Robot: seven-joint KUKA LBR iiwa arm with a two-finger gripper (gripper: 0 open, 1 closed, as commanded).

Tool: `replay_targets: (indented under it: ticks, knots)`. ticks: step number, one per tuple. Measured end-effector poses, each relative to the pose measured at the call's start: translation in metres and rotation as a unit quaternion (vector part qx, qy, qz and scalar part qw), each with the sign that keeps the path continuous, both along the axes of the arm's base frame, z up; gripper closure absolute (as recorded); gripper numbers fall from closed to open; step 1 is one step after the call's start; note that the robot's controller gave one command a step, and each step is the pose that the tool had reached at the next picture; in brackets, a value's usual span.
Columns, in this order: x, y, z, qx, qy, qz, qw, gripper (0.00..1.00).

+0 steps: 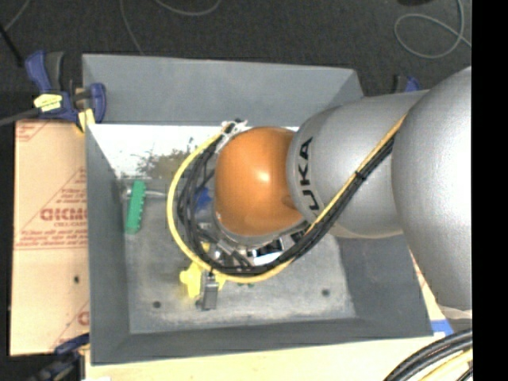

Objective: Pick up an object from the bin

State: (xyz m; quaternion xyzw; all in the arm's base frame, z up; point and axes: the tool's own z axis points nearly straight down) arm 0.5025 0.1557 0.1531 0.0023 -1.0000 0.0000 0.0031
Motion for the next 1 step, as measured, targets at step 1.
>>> replay_targets:
  ticks: [1]
  knots:
    - [0.0019, -0.0006, 0.0044, 0.001, -0.0037, -0.002, 1.0000, 0.00]
